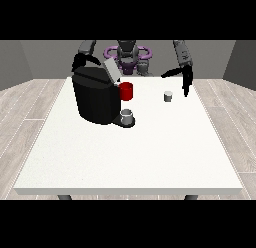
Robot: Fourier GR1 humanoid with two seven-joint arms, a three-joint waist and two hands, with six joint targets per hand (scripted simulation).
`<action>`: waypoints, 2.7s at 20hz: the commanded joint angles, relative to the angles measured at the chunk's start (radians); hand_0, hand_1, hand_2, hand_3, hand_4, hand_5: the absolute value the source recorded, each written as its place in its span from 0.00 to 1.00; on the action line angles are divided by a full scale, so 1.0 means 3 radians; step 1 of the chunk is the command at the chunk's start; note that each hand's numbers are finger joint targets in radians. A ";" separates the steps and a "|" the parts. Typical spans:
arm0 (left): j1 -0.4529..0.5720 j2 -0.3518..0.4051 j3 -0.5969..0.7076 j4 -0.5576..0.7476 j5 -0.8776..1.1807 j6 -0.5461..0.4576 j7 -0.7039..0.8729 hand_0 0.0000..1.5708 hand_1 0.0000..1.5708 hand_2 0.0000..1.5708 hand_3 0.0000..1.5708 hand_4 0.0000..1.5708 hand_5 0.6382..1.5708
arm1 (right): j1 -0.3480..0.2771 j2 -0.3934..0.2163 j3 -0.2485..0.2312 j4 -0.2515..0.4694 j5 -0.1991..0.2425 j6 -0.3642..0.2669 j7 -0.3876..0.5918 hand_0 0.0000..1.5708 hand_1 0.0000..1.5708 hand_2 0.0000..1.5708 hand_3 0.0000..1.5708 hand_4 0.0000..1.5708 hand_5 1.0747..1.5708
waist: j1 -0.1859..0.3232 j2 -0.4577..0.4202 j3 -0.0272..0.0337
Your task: Insert the coffee pod into the coffee machine and close the lid
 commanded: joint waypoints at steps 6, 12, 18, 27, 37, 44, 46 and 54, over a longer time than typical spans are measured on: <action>-0.0190 -0.0040 -0.0201 0.0503 -0.0478 0.0139 -0.0129 0.00 0.00 0.13 0.00 0.00 1.00 | -0.0120 -0.0048 -0.0145 0.0413 0.0000 -0.0031 -0.0052 0.00 0.00 0.00 0.00 0.27 1.00 | 0.0066 -0.0033 0.0001; -0.0335 0.0004 -0.0165 0.0890 -0.0643 0.0217 -0.0214 0.41 0.41 0.46 0.22 0.00 1.00 | -0.0238 -0.0136 -0.0148 0.0438 0.0084 -0.0042 0.0038 0.00 0.00 0.00 0.00 0.23 1.00 | 0.0030 0.0001 0.0000; -0.0478 0.0159 -0.0305 0.1021 -0.0934 0.0185 -0.0180 0.40 0.40 0.48 0.31 0.00 1.00 | -0.0209 -0.0033 -0.0115 0.0542 0.0032 -0.0039 0.0015 0.00 0.00 0.00 0.00 0.28 1.00 | 0.0001 -0.0041 0.0001; -0.0545 0.0069 -0.0349 0.1438 -0.1327 0.0725 -0.0553 0.44 0.44 0.53 0.38 0.00 1.00 | -0.0183 -0.0141 -0.0118 0.0404 0.0054 0.0014 0.0109 0.00 0.00 0.00 0.00 0.31 1.00 | -0.0102 -0.0001 0.0000; -0.0647 -0.0094 -0.0468 0.1545 -0.1656 0.1102 -0.0600 0.63 0.63 0.70 0.55 0.18 1.00 | -0.0172 0.0072 -0.0096 0.0664 0.0003 -0.0135 -0.0161 0.00 0.00 0.00 0.00 0.34 1.00 | -0.0006 -0.0027 0.0001; -0.0747 0.0173 -0.0371 0.1727 -0.1706 0.0959 -0.0865 0.78 0.78 0.86 0.83 0.30 1.00 | -0.0315 -0.0103 -0.0236 0.0515 -0.0071 -0.0070 0.0107 0.00 0.00 0.00 0.00 0.27 1.00 | -0.0019 -0.0022 0.0000; -0.0868 0.0042 -0.0416 0.1643 -0.1734 0.0976 -0.0787 0.84 0.84 0.91 0.90 0.35 1.00 | -0.0352 -0.0165 -0.0382 0.0707 -0.0234 0.0088 -0.0114 0.00 0.00 0.00 0.00 0.27 1.00 | -0.0038 0.0043 0.0001; -0.1203 -0.0007 -0.0565 0.1245 -0.1735 0.0422 -0.0682 0.84 0.84 0.88 0.86 0.37 1.00 | -0.0385 -0.0111 -0.0411 0.1140 -0.0178 -0.0031 -0.0241 0.00 0.00 0.00 0.00 0.30 1.00 | 0.0166 -0.0251 0.0003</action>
